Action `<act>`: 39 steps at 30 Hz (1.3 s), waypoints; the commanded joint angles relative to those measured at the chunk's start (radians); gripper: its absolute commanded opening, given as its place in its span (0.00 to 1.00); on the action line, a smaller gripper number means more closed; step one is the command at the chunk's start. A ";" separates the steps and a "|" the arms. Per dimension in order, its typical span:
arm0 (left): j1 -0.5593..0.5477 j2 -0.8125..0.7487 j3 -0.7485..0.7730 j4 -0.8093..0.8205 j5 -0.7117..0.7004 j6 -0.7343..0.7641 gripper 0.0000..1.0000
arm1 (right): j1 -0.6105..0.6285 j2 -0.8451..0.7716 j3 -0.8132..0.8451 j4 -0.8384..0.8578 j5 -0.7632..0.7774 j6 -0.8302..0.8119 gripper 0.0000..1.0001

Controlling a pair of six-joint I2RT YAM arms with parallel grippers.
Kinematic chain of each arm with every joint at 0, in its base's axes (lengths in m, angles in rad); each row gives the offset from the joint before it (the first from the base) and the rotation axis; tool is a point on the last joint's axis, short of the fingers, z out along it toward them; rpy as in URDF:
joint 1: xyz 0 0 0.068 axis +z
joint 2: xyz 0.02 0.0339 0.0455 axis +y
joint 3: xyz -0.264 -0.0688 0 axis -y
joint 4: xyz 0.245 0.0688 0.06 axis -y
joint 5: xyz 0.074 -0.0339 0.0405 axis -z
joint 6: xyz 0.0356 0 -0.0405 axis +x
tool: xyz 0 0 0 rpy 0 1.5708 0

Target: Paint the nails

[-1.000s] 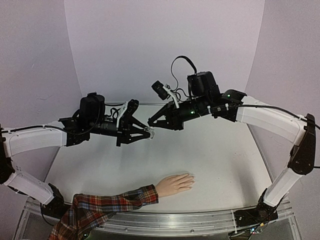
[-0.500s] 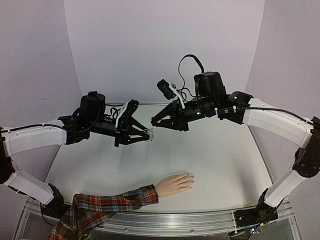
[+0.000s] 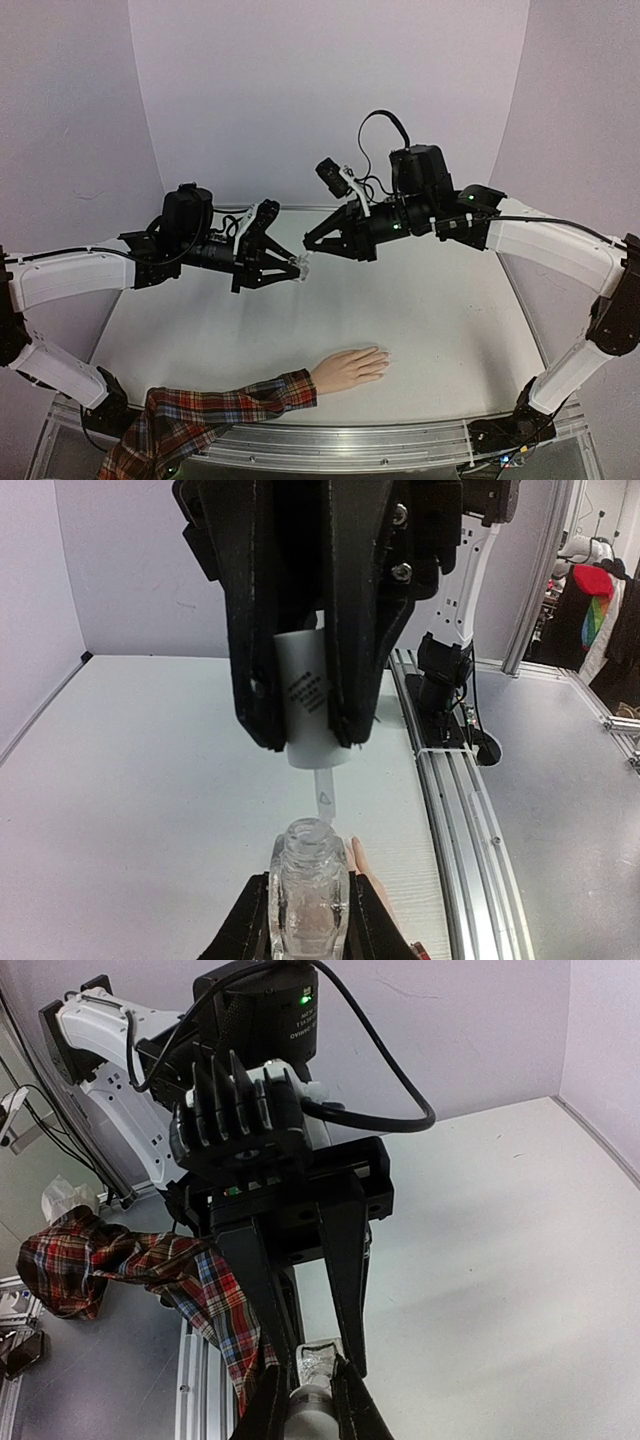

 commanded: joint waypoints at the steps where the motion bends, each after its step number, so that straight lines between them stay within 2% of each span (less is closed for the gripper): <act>1: 0.008 0.001 0.046 0.028 -0.020 0.016 0.00 | -0.004 -0.047 -0.013 0.022 0.012 0.011 0.00; 12: 0.008 -0.002 0.040 0.032 -0.027 0.012 0.00 | -0.004 -0.058 -0.033 0.052 0.051 0.032 0.00; 17: 0.008 -0.005 0.020 0.048 -0.102 0.013 0.00 | -0.004 -0.122 -0.101 0.090 0.124 0.046 0.00; 22: 0.008 -0.045 -0.042 0.122 -0.260 -0.001 0.00 | -0.013 -0.226 -0.219 0.103 0.238 0.116 0.00; 28: 0.006 -0.102 -0.070 0.169 -0.443 -0.053 0.00 | -0.030 -0.343 -0.428 0.054 0.523 0.344 0.00; 33: 0.004 -0.114 -0.050 0.195 -0.576 -0.107 0.00 | -0.030 -0.385 -0.618 0.042 0.558 0.510 0.00; 39: -0.002 -0.072 -0.012 0.211 -0.628 -0.090 0.00 | -0.003 -0.411 -0.790 0.089 0.600 0.535 0.00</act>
